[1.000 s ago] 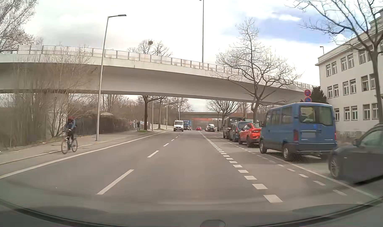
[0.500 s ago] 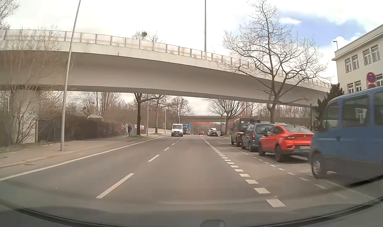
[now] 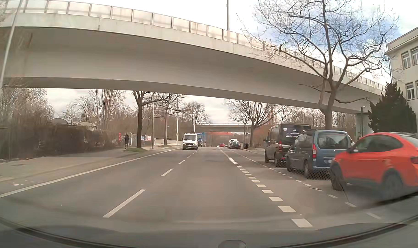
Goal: Follow the waypoints while adhering to traffic rules and regulations
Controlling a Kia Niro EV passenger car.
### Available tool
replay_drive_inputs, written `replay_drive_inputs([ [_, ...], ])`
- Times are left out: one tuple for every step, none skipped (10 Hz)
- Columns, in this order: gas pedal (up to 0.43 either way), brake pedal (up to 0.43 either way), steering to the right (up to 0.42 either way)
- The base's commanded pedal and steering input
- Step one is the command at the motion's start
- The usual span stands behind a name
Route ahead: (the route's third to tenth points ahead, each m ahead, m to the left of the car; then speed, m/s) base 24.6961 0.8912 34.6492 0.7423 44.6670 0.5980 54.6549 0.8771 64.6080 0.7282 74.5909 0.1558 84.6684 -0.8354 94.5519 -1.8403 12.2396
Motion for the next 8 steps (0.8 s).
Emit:
replay_drive_inputs([
  [0.039,0.0,0.002],
  [0.039,0.0,0.002],
  [0.039,0.0,0.003],
  [0.039,0.0,0.003],
  [0.039,0.0,0.008],
  [0.039,0.0,0.008],
  [0.039,0.0,0.008],
  [0.039,0.0,0.008],
])
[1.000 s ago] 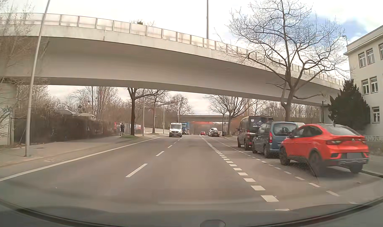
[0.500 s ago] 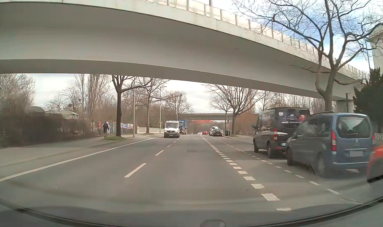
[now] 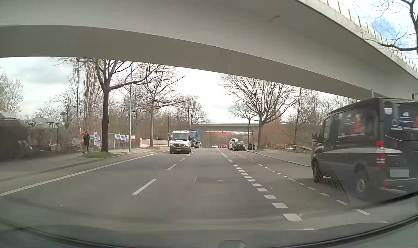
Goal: Follow the waypoints while adhering to traffic rules and regulations
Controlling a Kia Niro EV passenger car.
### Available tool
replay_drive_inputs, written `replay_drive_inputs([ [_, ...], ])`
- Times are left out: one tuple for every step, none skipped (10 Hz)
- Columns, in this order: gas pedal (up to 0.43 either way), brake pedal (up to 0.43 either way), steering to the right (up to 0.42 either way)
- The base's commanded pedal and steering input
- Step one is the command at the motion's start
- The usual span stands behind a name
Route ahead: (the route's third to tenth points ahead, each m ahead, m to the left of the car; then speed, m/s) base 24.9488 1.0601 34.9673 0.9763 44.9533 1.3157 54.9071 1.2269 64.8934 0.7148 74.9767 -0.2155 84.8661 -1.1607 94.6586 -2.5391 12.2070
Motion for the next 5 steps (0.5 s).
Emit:
replay_drive_inputs([
  [0.039,0.0,0.008],
  [0.039,0.0,0.007],
  [0.039,0.0,0.003],
  [0.039,0.0,-0.002],
  [0.039,0.0,-0.005],
])
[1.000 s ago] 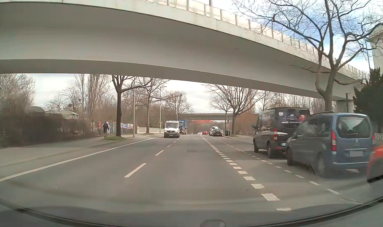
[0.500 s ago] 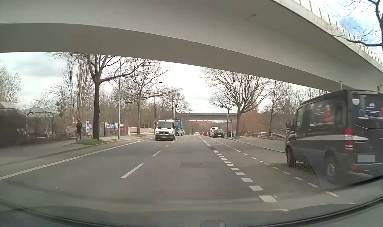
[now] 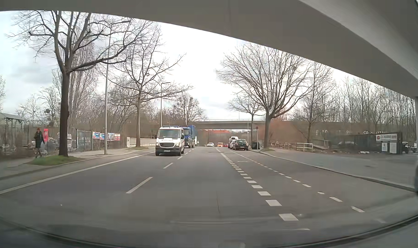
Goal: Follow the waypoints while adhering to traffic rules and regulations
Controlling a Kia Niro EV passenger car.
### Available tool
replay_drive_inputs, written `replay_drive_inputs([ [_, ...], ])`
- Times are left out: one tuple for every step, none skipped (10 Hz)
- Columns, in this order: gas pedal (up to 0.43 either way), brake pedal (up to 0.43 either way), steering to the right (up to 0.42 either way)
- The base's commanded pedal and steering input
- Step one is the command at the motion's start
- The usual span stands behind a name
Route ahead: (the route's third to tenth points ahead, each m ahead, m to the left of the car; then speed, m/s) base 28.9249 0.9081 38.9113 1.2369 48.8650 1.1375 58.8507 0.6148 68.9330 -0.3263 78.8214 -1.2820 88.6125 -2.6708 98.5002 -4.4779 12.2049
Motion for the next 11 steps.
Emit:
replay_drive_inputs([
  [0.039,0.0,-0.004],
  [0.039,0.0,-0.004],
  [0.039,0.0,-0.004],
  [0.039,0.0,-0.002],
  [0.039,0.0,-0.001],
  [0.039,0.0,-0.001],
  [0.039,0.0,0.0],
  [0.039,0.0,0.002],
  [0.039,0.0,0.002],
  [0.039,0.0,0.002],
  [0.039,0.0,0.001],
])
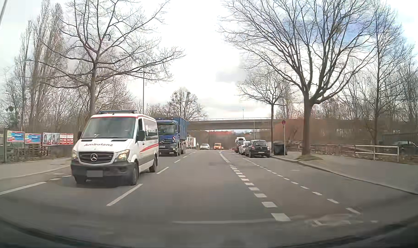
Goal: Follow the waypoints while adhering to traffic rules and regulations
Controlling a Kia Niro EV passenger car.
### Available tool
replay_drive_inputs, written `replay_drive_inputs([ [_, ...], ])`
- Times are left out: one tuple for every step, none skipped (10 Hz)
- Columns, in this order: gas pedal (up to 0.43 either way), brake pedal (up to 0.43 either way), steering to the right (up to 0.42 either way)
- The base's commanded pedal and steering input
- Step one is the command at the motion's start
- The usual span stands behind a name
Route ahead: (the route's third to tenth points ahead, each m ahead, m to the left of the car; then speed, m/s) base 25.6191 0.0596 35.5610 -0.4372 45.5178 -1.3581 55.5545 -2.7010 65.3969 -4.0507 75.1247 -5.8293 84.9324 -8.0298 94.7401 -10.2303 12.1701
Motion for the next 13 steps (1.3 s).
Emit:
replay_drive_inputs([
  [0.039,0.0,0.001],
  [0.039,0.0,0.001],
  [0.039,0.0,0.0],
  [0.039,0.0,-0.003],
  [0.039,0.0,-0.004],
  [0.039,0.0,-0.004],
  [0.039,0.0,-0.003],
  [0.039,0.0,-0.003],
  [0.039,0.0,-0.003],
  [0.039,0.0,-0.003],
  [0.039,0.0,-0.003],
  [0.039,0.0,-0.002],
  [0.039,0.0,-0.002],
])
